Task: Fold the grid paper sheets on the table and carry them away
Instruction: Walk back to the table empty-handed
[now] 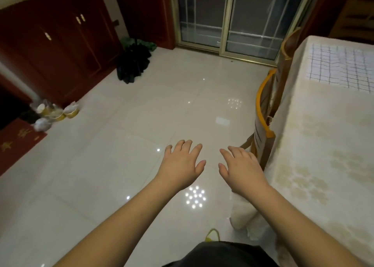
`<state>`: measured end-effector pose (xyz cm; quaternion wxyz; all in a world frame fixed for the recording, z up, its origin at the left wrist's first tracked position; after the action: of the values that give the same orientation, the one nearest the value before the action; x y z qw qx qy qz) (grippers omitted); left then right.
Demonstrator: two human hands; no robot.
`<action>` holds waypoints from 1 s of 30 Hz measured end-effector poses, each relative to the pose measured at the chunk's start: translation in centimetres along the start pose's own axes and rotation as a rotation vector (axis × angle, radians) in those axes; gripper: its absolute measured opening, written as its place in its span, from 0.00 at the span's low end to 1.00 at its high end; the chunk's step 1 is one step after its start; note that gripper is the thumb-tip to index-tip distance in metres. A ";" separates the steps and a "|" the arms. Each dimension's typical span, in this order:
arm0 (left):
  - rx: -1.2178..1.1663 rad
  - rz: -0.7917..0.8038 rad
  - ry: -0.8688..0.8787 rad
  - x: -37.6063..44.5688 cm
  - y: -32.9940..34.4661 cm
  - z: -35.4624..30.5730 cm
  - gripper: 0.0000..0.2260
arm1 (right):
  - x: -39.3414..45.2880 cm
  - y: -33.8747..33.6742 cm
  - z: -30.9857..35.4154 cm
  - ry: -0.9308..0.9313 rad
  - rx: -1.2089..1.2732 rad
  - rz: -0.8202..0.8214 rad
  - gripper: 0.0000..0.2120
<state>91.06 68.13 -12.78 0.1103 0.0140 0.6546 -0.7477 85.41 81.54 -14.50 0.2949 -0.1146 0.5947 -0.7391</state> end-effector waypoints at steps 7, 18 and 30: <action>-0.006 -0.033 0.079 8.4 -1.9 -1.4 0.26 | 5.3 -3.7 -4.6 0.114 0.024 -0.037 0.26; -0.042 -0.086 0.175 21.4 -2.2 2.4 0.26 | 16.7 -6.0 -5.0 0.200 -0.018 -0.061 0.25; 0.008 -0.129 0.258 35.1 -5.3 13.5 0.28 | 32.8 -10.6 0.0 0.248 0.014 -0.100 0.25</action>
<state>57.52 50.33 -11.53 -0.0229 0.0684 0.6600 -0.7478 56.05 64.04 -10.42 0.1828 -0.0498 0.6151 -0.7654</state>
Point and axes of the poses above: each hand's wrist, its own x-axis towards the middle knuckle, its own y-axis out of the palm, z = x × y, the point moved 9 cm from there along x, towards the middle knuckle, and after that the axes turned 10 degrees about x, right-handed, at the moved point
